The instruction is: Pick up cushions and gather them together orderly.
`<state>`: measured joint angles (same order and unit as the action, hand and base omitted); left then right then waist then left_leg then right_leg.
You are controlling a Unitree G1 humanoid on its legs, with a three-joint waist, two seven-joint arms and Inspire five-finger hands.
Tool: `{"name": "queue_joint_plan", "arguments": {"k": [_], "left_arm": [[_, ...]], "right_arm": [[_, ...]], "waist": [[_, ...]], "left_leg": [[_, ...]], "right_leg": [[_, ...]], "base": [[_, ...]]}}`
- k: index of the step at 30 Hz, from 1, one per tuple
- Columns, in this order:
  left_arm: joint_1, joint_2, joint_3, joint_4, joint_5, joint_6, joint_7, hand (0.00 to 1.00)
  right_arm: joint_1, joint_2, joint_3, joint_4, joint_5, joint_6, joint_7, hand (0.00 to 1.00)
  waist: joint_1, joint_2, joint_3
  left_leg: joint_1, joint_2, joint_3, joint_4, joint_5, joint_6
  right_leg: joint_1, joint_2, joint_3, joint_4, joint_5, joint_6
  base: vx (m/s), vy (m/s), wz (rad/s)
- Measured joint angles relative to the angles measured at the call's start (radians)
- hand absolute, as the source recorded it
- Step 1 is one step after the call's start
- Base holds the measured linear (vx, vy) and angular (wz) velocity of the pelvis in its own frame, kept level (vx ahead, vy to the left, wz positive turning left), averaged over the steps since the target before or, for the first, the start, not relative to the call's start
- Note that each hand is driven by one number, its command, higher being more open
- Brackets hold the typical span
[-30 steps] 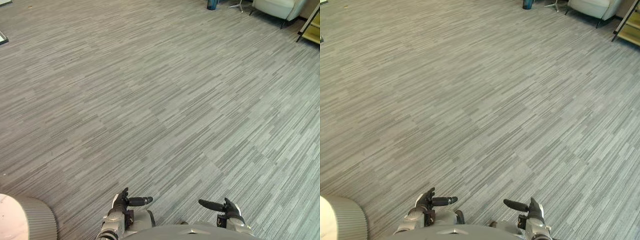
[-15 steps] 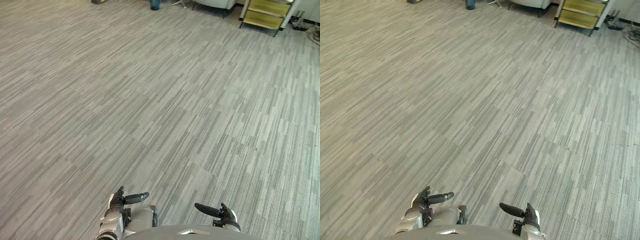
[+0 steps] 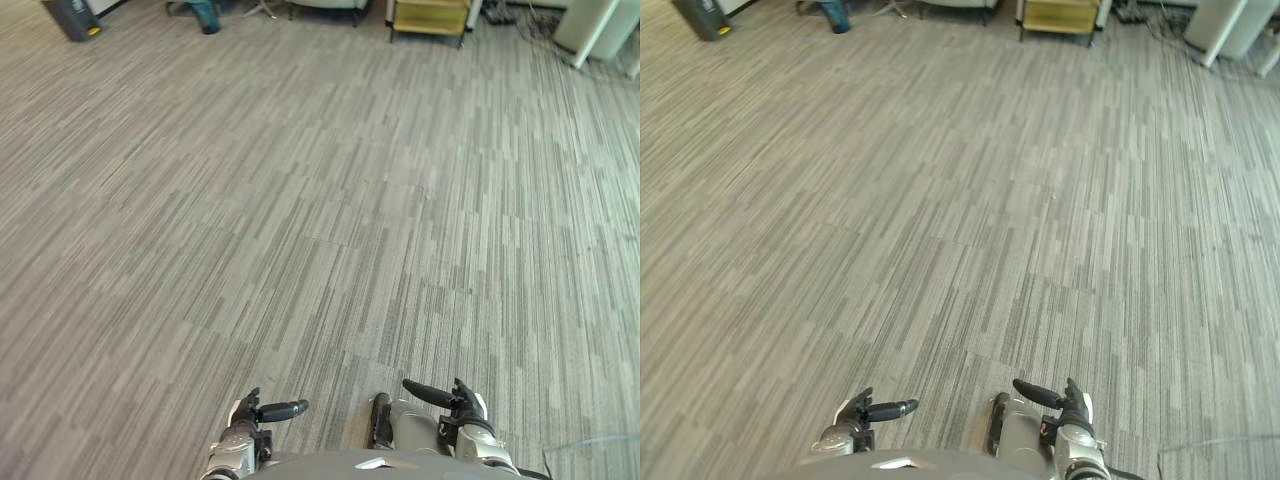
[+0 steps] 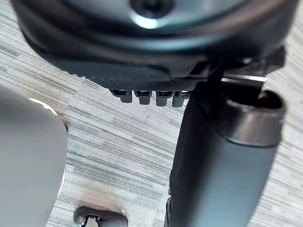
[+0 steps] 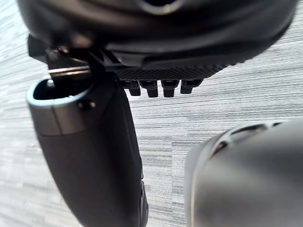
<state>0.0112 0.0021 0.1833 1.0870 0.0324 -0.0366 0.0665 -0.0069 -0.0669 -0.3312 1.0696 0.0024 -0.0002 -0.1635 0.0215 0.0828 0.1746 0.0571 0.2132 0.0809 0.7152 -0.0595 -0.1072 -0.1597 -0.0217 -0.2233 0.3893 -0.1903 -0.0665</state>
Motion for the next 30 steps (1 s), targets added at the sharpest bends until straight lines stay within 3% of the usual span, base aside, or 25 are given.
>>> {"name": "queue_joint_plan", "arguments": {"k": [1, 3, 4, 6, 7, 8, 10, 12, 13, 14, 16, 17, 18, 19, 20, 21, 23, 24, 25, 26, 27, 28, 29, 30], "left_arm": [[0.005, -0.005, 0.021, -0.029, 0.0, -0.006, 0.001, 1.0], [0.014, -0.005, 0.028, -0.071, -0.001, -0.015, 0.001, 1.0], [0.016, -0.005, 0.027, -0.085, 0.0, -0.021, 0.001, 1.0], [0.012, -0.005, 0.029, -0.103, -0.002, -0.028, -0.001, 1.0], [0.01, -0.007, 0.028, -0.105, -0.001, -0.028, -0.001, 1.0], [0.01, -0.007, 0.028, -0.106, -0.001, -0.028, -0.002, 1.0], [0.004, -0.008, 0.034, -0.118, -0.002, -0.028, -0.001, 1.0], [0.002, -0.011, 0.034, -0.123, -0.003, -0.029, 0.0, 1.0], [0.003, -0.006, 0.028, -0.119, -0.001, -0.029, -0.001, 1.0], [0.003, 0.007, 0.027, -0.118, 0.0, -0.028, -0.007, 1.0], [0.003, 0.025, 0.028, -0.119, 0.002, -0.025, -0.009, 1.0], [0.003, 0.035, 0.029, -0.114, 0.0, -0.019, -0.009, 1.0], [0.002, 0.042, 0.025, -0.098, 0.0, -0.019, -0.007, 1.0], [-0.003, 0.046, 0.02, -0.081, 0.0, -0.018, -0.006, 1.0], [-0.002, 0.048, 0.01, -0.058, 0.003, -0.015, -0.005, 1.0], [0.0, 0.048, -0.01, -0.04, 0.008, -0.014, -0.001, 1.0], [0.003, 0.045, -0.024, -0.037, 0.009, -0.012, -0.002, 1.0], [0.002, 0.045, -0.045, -0.029, 0.009, -0.012, -0.002, 1.0], [0.002, 0.045, -0.049, -0.028, 0.009, -0.011, -0.002, 1.0], [0.003, 0.047, -0.052, -0.025, 0.009, -0.01, -0.002, 1.0], [0.003, 0.048, -0.052, -0.025, 0.009, -0.01, -0.002, 1.0], [0.006, 0.05, -0.054, -0.02, 0.009, -0.011, -0.002, 1.0], [-0.002, 0.035, -0.039, -0.004, 0.005, -0.008, 0.003, 1.0], [-0.008, 0.032, -0.037, -0.004, 0.013, -0.009, -0.002, 1.0]], "right_arm": [[0.022, 0.001, 0.008, -0.025, 0.001, -0.002, -0.009, 1.0], [0.045, 0.011, 0.028, -0.033, 0.004, -0.001, -0.014, 1.0], [0.048, 0.013, 0.034, -0.032, 0.005, -0.001, -0.014, 1.0], [0.046, 0.026, 0.032, -0.029, 0.014, 0.0, -0.013, 1.0], [0.044, 0.03, 0.025, -0.028, 0.021, 0.007, -0.012, 1.0], [0.043, 0.032, 0.02, -0.028, 0.021, 0.008, -0.014, 1.0], [0.043, 0.038, 0.017, -0.029, 0.022, 0.009, -0.017, 1.0], [0.045, 0.039, 0.018, -0.026, 0.023, 0.009, -0.023, 1.0], [0.044, 0.043, 0.019, -0.014, 0.022, 0.009, -0.021, 1.0], [0.045, 0.059, 0.018, -0.013, 0.022, 0.009, -0.021, 1.0], [0.051, 0.074, 0.017, -0.011, 0.019, 0.009, -0.018, 1.0], [0.058, 0.079, 0.008, -0.004, 0.015, 0.013, -0.011, 1.0], [0.065, 0.082, -0.002, -0.005, 0.004, 0.014, -0.009, 1.0], [0.066, 0.081, -0.002, -0.007, -0.002, 0.01, -0.008, 1.0], [0.063, 0.07, -0.002, -0.019, -0.001, 0.01, 0.002, 1.0], [0.064, 0.062, 0.0, -0.04, -0.003, 0.003, 0.005, 1.0], [0.06, 0.061, 0.0, -0.055, -0.002, -0.007, 0.007, 1.0], [0.052, 0.061, -0.001, -0.066, -0.002, -0.016, 0.008, 1.0], [0.05, 0.061, -0.002, -0.073, -0.002, -0.018, 0.008, 1.0], [0.041, 0.062, -0.002, -0.074, -0.002, -0.022, 0.008, 1.0], [0.04, 0.062, -0.002, -0.073, -0.002, -0.022, 0.008, 1.0], [0.036, 0.061, -0.004, -0.072, 0.0, -0.021, 0.009, 1.0], [0.017, 0.047, -0.006, -0.048, -0.003, -0.021, 0.01, 1.0], [0.005, 0.04, -0.007, -0.043, -0.006, -0.023, 0.01, 1.0]], "waist": [[0.005, 0.008, 0.01], [0.021, -0.009, 0.008], [0.025, -0.014, 0.009], [0.035, -0.022, 0.011], [0.038, -0.023, 0.011], [0.041, -0.026, 0.011], [0.064, -0.038, 0.019], [0.082, -0.039, 0.019], [0.085, -0.059, 0.01], [0.081, -0.08, -0.002], [0.078, -0.125, -0.017], [0.08, -0.141, -0.01], [0.076, -0.147, -0.012], [0.069, -0.149, -0.01], [0.054, -0.141, -0.011], [0.04, -0.128, -0.011], [0.033, -0.11, -0.005], [0.023, -0.098, 0.003], [0.023, -0.097, 0.003], [0.021, -0.099, 0.004], [0.02, -0.099, 0.004], [0.014, -0.099, 0.009], [0.018, -0.075, 0.006], [0.025, -0.069, 0.009]], "left_leg": [[-0.13, 0.041, 0.018, 0.278, -0.054, 0.004], [-0.244, 0.031, 0.063, 0.348, -0.095, 0.019], [-0.279, 0.024, 0.083, 0.328, -0.106, 0.032], [-0.362, -0.013, 0.142, 0.146, -0.137, 0.051], [-0.374, -0.056, 0.164, -0.068, -0.134, 0.052], [-0.371, -0.088, 0.165, -0.224, -0.116, 0.048], [-0.378, -0.146, 0.15, -0.53, -0.009, 0.049], [-0.385, -0.153, 0.149, -0.582, 0.053, 0.053], [-0.361, -0.171, 0.144, -0.572, 0.177, 0.108], [-0.35, -0.196, 0.148, -0.565, 0.195, 0.139], [-0.344, -0.235, 0.155, -0.513, 0.126, 0.175], [-0.297, -0.257, 0.155, -0.476, 0.066, 0.172], [-0.231, -0.274, 0.148, -0.466, 0.006, 0.177], [-0.179, -0.286, 0.142, -0.467, -0.031, 0.179], [-0.106, -0.291, 0.132, -0.476, -0.068, 0.179], [-0.032, -0.286, 0.121, -0.503, -0.086, 0.184], [0.042, -0.274, 0.106, -0.549, -0.092, 0.182], [0.109, -0.252, 0.097, -0.585, -0.093, 0.181], [0.128, -0.242, 0.095, -0.591, -0.095, 0.177], [0.175, -0.214, 0.071, -0.607, -0.111, 0.158], [0.178, -0.212, 0.069, -0.609, -0.114, 0.154], [0.217, -0.187, 0.039, -0.626, -0.16, 0.12], [0.238, -0.158, 0.011, -0.624, -0.174, 0.102], [0.229, -0.157, -0.009, -0.616, -0.15, 0.105]], "right_leg": [[0.102, 0.027, 0.001, -0.066, -0.011, -0.02], [0.197, 0.029, 0.008, -0.128, -0.027, -0.027], [0.222, 0.029, 0.011, -0.15, -0.027, -0.024], [0.277, 0.03, 0.027, -0.208, -0.026, -0.003], [0.32, 0.028, 0.04, -0.247, -0.029, 0.007], [0.344, 0.024, 0.048, -0.27, -0.031, 0.015], [0.398, 0.01, 0.075, -0.317, -0.052, 0.046], [0.436, 0.006, 0.101, -0.327, -0.073, 0.08], [0.473, -0.018, 0.124, -0.326, -0.083, 0.098], [0.477, -0.048, 0.137, -0.304, -0.084, 0.098], [0.437, -0.097, 0.157, -0.186, -0.076, 0.11], [0.4, -0.123, 0.169, -0.002, -0.055, 0.146], [0.297, -0.152, 0.182, 0.307, 0.035, 0.226], [0.213, -0.183, 0.176, 0.509, 0.059, 0.237], [0.13, -0.216, 0.145, 0.661, 0.032, 0.193], [0.061, -0.239, 0.097, 0.71, 0.005, 0.156], [-0.004, -0.243, 0.05, 0.679, -0.027, 0.125], [-0.067, -0.23, 0.002, 0.557, -0.059, 0.101], [-0.088, -0.221, -0.009, 0.5, -0.059, 0.1], [-0.136, -0.185, -0.017, 0.282, -0.041, 0.106], [-0.14, -0.179, -0.015, 0.254, -0.036, 0.107], [-0.153, -0.132, 0.027, 0.058, 0.133, 0.101], [-0.137, -0.096, 0.029, 0.061, 0.144, 0.067], [-0.147, -0.093, 0.046, 0.106, 0.12, 0.053]], "base": [[0.3, -0.155, -0.03], [0.31, -0.147, -0.11], [0.33, -0.123, -0.19], [0.43, -0.087, -0.23], [0.48, -0.015, -0.26], [0.63, 0.03, -0.33], [0.58, 0.095, -0.45], [0.64, 0.142, -0.49], [0.66, 0.162, -0.35], [0.65, 0.15, -0.26], [0.67, 0.15, 0.03], [0.73, 0.176, 0.13], [0.6, 0.152, 0.14], [0.59, 0.135, 0.12], [0.57, 0.103, 0.14], [0.57, 0.082, 0.15], [0.49, 0.003, 0.23], [0.51, -0.066, 0.31], [0.71, -0.188, 0.52], [0.49, -0.203, 0.35], [0.59, -0.303, 0.64], [0.51, -0.31, 0.41], [0.51, -0.326, 0.31], [0.51, -0.347, 0.03]]}}
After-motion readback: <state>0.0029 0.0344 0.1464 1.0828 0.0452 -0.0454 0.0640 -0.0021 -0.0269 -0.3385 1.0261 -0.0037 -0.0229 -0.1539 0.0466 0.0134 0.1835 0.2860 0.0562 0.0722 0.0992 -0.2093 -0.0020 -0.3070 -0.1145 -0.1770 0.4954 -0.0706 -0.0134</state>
